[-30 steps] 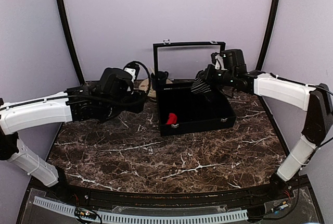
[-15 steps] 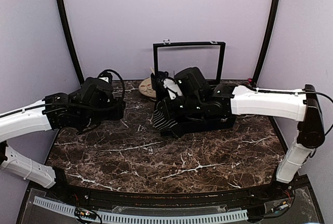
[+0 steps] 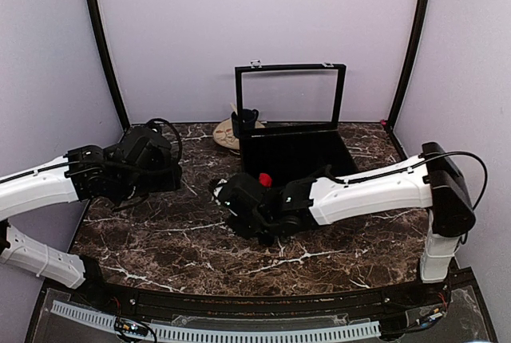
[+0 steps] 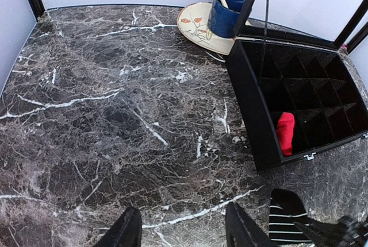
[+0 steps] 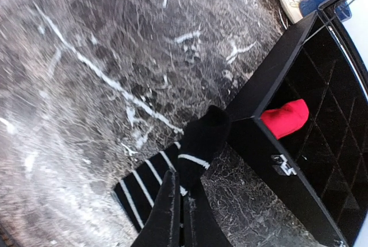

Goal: Roll the socks
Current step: Put down the sock at the center of the board.

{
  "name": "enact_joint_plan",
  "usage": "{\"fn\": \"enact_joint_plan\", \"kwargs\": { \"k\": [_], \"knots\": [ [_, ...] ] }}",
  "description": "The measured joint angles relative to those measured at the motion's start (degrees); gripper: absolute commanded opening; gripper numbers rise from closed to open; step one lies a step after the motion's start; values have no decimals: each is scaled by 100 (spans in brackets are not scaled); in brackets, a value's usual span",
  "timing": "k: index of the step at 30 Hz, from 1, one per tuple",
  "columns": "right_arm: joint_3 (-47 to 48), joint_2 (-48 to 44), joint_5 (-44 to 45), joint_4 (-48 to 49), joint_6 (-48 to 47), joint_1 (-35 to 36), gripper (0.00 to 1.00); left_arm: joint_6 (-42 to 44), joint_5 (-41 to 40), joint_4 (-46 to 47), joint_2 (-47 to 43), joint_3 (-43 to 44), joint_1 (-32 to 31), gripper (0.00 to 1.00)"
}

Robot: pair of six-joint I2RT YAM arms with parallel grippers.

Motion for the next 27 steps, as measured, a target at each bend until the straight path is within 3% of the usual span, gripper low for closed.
{"fn": "enact_joint_plan", "kwargs": {
  "k": [14,27],
  "knots": [
    [1154,1947,1998,2,-820,723,7,-732,144,-551,-542,-369,197,52],
    [2159,2645,2039,109,-1228,1012,21,-1001,142,-951,-802,-369,229,52]
  ]
}}
